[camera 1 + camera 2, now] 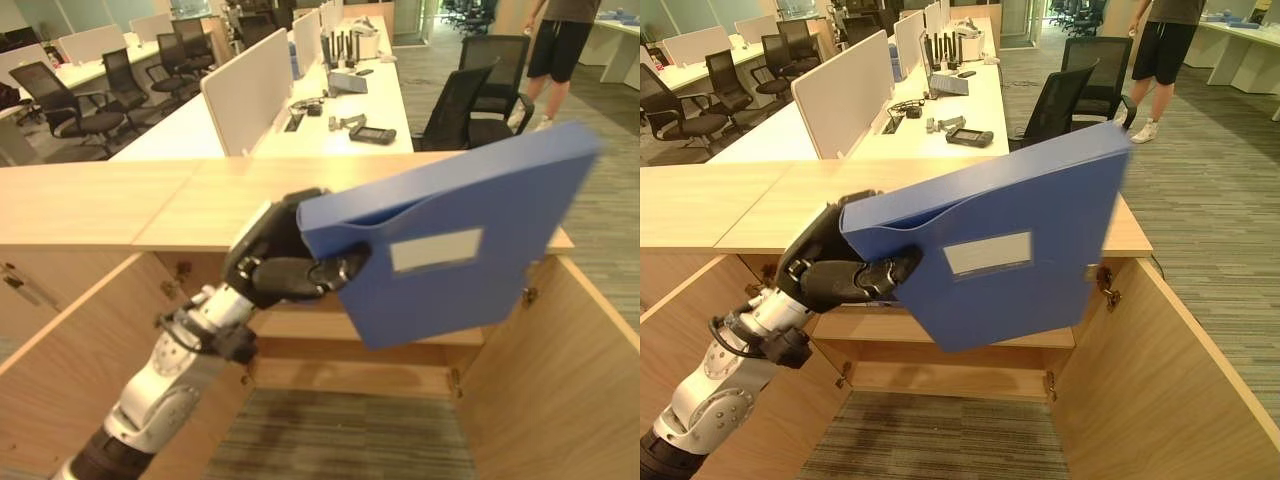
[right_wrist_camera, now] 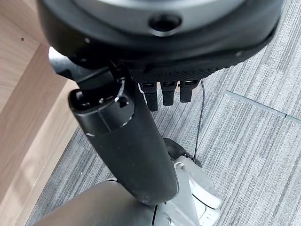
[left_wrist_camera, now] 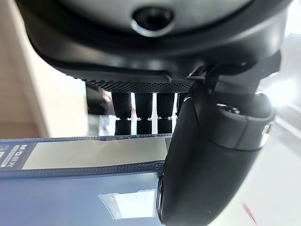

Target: Put the empty folder in the office cabinet

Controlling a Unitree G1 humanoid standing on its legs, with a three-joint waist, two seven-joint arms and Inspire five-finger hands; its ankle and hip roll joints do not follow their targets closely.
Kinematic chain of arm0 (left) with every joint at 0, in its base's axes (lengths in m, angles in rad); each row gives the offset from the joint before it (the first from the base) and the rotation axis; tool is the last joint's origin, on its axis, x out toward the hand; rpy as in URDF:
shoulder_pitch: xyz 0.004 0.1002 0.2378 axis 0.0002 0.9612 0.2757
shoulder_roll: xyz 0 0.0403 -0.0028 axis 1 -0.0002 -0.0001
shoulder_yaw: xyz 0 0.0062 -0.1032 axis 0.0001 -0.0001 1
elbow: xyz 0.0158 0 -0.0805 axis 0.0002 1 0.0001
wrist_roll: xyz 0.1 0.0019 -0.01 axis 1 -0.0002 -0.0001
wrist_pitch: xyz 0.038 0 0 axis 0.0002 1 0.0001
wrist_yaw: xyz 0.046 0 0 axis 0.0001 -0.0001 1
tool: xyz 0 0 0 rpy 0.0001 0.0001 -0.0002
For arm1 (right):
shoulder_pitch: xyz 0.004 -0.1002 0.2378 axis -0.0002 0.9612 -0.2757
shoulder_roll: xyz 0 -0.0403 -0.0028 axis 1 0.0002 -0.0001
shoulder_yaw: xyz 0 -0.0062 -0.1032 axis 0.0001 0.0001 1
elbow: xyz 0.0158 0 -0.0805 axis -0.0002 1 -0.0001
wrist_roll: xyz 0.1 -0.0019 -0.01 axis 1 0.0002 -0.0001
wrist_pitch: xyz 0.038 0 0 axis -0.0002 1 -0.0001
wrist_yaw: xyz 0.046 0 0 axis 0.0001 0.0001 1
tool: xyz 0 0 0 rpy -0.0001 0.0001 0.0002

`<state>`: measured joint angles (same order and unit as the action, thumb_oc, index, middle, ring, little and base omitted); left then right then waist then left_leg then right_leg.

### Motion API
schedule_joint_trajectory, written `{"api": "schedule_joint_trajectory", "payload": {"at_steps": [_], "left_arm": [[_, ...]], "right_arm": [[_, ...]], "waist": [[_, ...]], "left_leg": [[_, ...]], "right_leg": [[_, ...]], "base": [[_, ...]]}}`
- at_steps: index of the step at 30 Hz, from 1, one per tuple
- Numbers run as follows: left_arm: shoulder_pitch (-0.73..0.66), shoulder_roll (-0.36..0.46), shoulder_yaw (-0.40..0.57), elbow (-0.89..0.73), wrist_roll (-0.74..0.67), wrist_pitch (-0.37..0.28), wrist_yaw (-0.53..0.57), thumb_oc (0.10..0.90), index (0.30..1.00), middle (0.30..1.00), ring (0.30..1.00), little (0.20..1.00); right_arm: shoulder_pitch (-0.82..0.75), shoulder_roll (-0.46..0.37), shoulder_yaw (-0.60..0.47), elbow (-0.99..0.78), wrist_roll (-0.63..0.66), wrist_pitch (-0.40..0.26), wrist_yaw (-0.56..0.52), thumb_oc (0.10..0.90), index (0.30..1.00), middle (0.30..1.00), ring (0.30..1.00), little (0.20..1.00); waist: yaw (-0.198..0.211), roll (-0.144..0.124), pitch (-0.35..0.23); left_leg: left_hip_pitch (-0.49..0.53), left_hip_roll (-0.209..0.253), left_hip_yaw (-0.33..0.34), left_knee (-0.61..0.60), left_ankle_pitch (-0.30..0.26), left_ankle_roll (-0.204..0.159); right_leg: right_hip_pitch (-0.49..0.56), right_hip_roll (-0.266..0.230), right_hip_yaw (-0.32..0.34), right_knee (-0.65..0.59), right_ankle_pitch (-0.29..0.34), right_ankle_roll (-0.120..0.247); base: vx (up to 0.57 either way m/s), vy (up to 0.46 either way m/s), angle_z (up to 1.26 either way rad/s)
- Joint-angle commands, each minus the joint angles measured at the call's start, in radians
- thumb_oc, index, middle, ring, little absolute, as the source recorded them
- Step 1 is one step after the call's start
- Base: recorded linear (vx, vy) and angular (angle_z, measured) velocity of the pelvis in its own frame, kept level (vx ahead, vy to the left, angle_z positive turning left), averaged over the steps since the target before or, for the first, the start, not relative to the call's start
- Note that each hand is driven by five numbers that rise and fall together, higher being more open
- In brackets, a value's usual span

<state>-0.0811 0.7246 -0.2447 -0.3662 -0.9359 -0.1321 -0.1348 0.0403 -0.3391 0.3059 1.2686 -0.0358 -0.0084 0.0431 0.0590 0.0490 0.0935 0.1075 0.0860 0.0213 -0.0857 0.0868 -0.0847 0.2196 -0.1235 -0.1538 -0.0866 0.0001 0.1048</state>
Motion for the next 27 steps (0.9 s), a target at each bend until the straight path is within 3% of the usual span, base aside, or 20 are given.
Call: {"api": "schedule_joint_trajectory", "payload": {"at_steps": [1,7,12,13,20,27], "left_arm": [[-0.148,-0.051,0.13,-0.058,-0.02,-0.098,0.019,0.4,0.3,0.3,0.3,0.3],[-0.07,-0.088,0.148,0.011,0.024,-0.073,0.009,0.4,0.3,0.3,0.3,0.3],[-0.014,-0.103,0.172,0.072,0.039,-0.063,-0.002,0.4,0.3,0.3,0.3,0.3],[-0.006,-0.097,0.182,0.107,0.039,-0.066,-0.008,0.4,0.3,0.3,0.3,0.3],[0.018,-0.089,0.216,0.177,0.034,-0.075,-0.022,0.4,0.3,0.3,0.3,0.3],[0.013,-0.064,0.237,0.197,0.053,-0.072,-0.042,0.4,0.3,0.3,0.3,0.3]], "right_arm": [[-0.085,0.006,0.006,0.02,0.016,-0.013,0.0,0.8,0.9,0.9,0.9,0.9],[-0.078,0.019,-0.016,-0.084,0.113,-0.039,0.008,0.8,0.9,0.9,0.9,0.9],[-0.107,0.033,-0.068,-0.177,0.274,-0.069,0.009,0.8,0.9,0.9,0.9,0.9],[-0.119,0.03,-0.088,-0.271,0.359,-0.089,0.013,0.8,0.9,0.9,0.9,0.9],[-0.115,-0.023,-0.116,-0.622,0.472,-0.134,0.018,0.8,0.9,0.9,0.9,0.9],[-0.135,-0.052,-0.136,-0.804,0.536,-0.153,0.027,0.8,0.9,0.9,0.9,0.9]], "waist": [[0.019,-0.016,0.002],[0.018,-0.022,0.003],[0.02,-0.019,0.002],[0.02,-0.018,0.002],[0.012,-0.016,-0.005],[0.008,-0.016,-0.014]], "left_leg": [[0.066,0.058,0.01,-0.002,-0.126,-0.027],[0.065,0.06,0.013,-0.002,-0.126,-0.027],[0.065,0.062,0.018,-0.002,-0.124,-0.028],[0.066,0.062,0.02,-0.002,-0.124,-0.028],[0.071,0.062,0.027,-0.002,-0.126,-0.03],[0.07,0.063,0.027,-0.002,-0.127,-0.029]], "right_leg": [[-0.028,-0.071,-0.018,0.079,-0.076,0.055],[-0.032,-0.069,-0.011,0.079,-0.076,0.053],[-0.034,-0.07,-0.01,0.079,-0.076,0.054],[-0.035,-0.07,-0.009,0.08,-0.075,0.054],[-0.038,-0.071,-0.007,0.08,-0.073,0.055],[-0.038,-0.072,-0.007,0.076,-0.072,0.054]], "base": [[0.0,0.0,0.0],[0.0,0.0,0.0],[0.0,0.004,-0.02],[0.0,0.0,0.0],[0.01,0.01,-0.03],[0.0,0.002,0.0]]}}
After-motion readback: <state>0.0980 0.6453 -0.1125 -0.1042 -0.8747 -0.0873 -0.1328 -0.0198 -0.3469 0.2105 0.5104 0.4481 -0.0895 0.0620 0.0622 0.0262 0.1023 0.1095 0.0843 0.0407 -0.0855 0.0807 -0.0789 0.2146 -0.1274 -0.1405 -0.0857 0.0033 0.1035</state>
